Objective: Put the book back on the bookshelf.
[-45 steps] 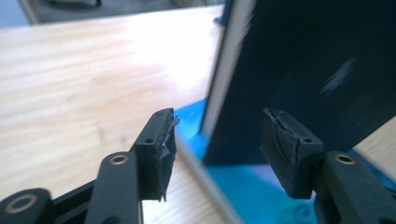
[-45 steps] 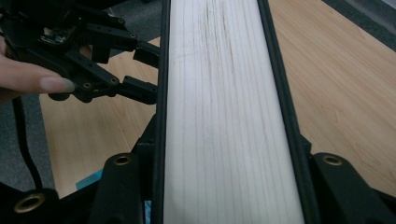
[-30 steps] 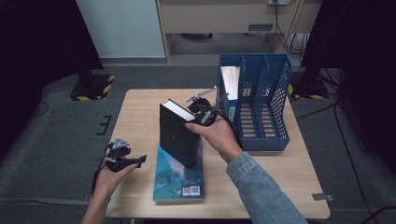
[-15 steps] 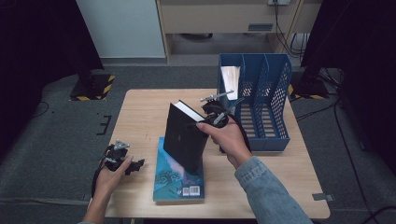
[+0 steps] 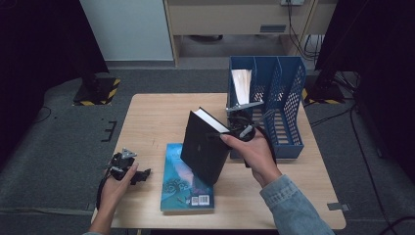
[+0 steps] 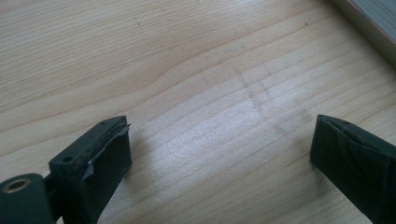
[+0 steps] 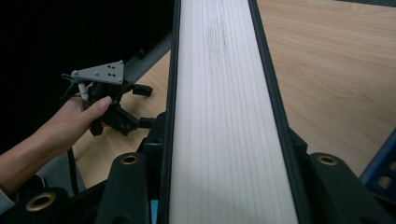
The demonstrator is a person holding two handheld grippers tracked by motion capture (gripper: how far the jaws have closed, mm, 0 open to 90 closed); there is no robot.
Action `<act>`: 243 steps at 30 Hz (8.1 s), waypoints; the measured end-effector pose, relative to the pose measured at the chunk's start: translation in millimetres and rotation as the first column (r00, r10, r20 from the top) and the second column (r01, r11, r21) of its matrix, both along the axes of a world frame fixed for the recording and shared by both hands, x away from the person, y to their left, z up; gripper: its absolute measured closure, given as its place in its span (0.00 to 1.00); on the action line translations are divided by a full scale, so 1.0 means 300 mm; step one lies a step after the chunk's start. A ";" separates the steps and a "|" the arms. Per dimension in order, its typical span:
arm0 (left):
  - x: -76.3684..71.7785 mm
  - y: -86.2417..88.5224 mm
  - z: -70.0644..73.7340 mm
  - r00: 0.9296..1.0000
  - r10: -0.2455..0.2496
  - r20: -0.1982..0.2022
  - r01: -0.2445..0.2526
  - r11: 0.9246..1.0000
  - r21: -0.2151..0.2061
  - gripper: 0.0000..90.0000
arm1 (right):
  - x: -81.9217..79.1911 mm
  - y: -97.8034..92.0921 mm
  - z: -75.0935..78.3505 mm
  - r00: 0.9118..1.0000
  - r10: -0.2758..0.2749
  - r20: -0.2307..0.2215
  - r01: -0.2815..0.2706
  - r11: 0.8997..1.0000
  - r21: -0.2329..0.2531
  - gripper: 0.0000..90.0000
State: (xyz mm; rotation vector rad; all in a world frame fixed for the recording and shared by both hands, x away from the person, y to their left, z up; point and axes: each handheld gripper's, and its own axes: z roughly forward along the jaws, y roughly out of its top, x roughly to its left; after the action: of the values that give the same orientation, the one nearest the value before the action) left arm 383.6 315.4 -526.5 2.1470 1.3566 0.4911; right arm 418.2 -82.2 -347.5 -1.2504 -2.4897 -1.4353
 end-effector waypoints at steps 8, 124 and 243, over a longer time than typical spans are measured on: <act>-0.003 -0.003 -0.007 1.000 0.002 0.004 -0.002 1.000 -0.011 0.02 | -0.043 -0.100 -0.010 0.999 -0.033 0.006 0.033 0.999 -0.006 0.58; -0.017 -0.040 -0.034 0.996 -0.036 0.084 0.040 0.998 -0.050 0.00 | 0.126 -0.844 0.290 0.805 -0.591 0.052 0.593 0.804 -0.050 0.58; -0.019 -0.053 -0.034 0.994 -0.064 0.085 0.068 0.996 -0.052 0.00 | 0.329 -0.691 -0.059 0.753 -0.643 0.137 0.658 0.740 -0.140 0.58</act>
State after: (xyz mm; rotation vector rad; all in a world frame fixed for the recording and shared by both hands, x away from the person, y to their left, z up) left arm 378.0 299.4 -536.6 2.0964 1.2357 0.5061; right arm 516.8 -289.5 -365.2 -2.3272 -2.3689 -1.3730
